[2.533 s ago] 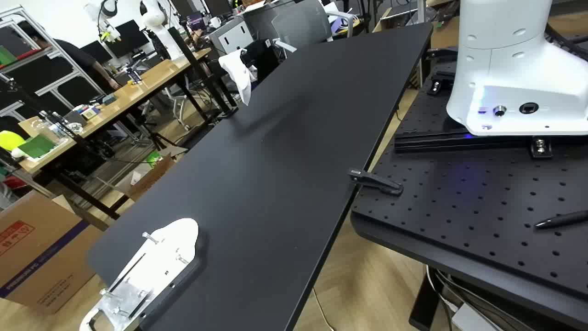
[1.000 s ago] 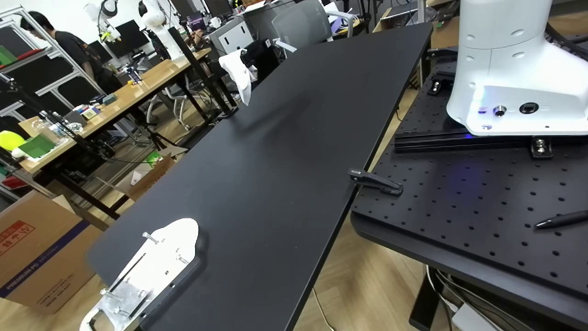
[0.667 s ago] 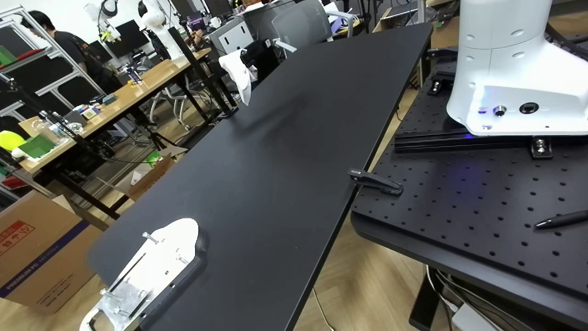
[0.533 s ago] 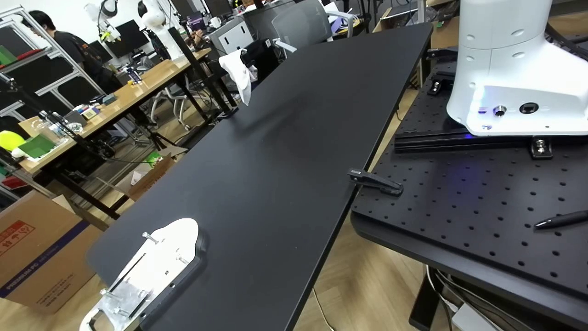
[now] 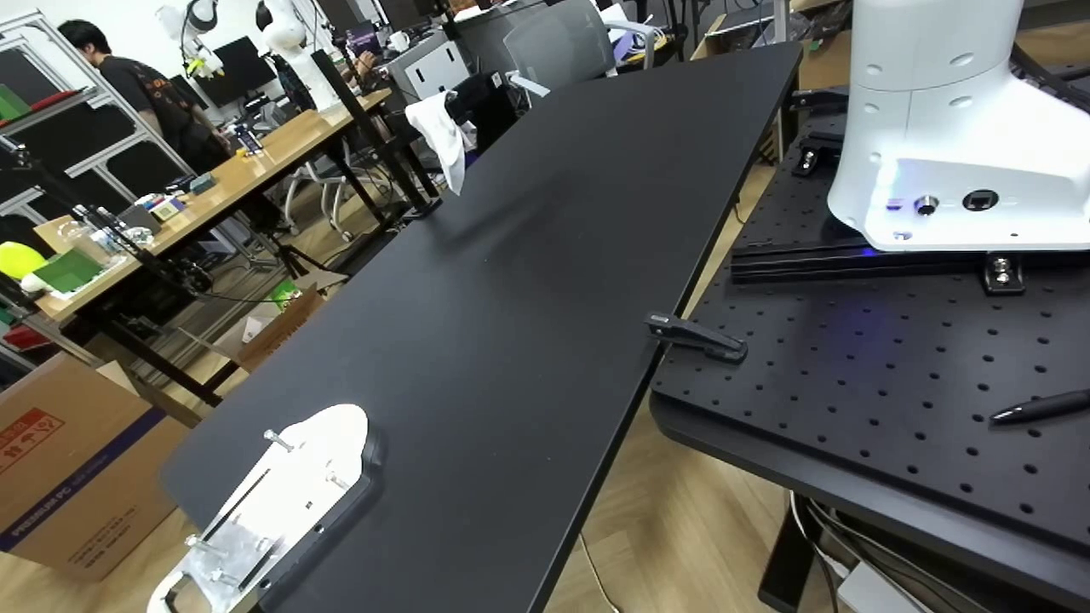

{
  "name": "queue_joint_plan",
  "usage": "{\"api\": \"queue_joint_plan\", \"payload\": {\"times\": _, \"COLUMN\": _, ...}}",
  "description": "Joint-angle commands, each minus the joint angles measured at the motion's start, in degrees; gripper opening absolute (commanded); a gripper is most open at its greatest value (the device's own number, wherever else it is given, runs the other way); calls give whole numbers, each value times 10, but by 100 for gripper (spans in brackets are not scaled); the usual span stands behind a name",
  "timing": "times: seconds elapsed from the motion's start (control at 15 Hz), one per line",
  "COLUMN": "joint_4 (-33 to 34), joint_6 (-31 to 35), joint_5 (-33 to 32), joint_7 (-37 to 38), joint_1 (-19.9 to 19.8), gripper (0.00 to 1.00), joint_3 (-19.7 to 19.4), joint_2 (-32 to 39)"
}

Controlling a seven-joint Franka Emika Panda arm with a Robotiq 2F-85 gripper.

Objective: Put the towel on the table

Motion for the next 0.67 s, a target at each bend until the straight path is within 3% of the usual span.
{"api": "queue_joint_plan", "payload": {"times": 0.0, "joint_4": 1, "joint_6": -1, "joint_5": 0, "joint_7": 0, "joint_1": 2, "gripper": 100, "joint_3": -2, "joint_2": -1}}
{"api": "queue_joint_plan", "payload": {"times": 0.6, "joint_4": 67, "joint_6": 80, "joint_5": 9, "joint_7": 110, "joint_1": 17, "gripper": 100, "joint_3": 7, "joint_2": 99}}
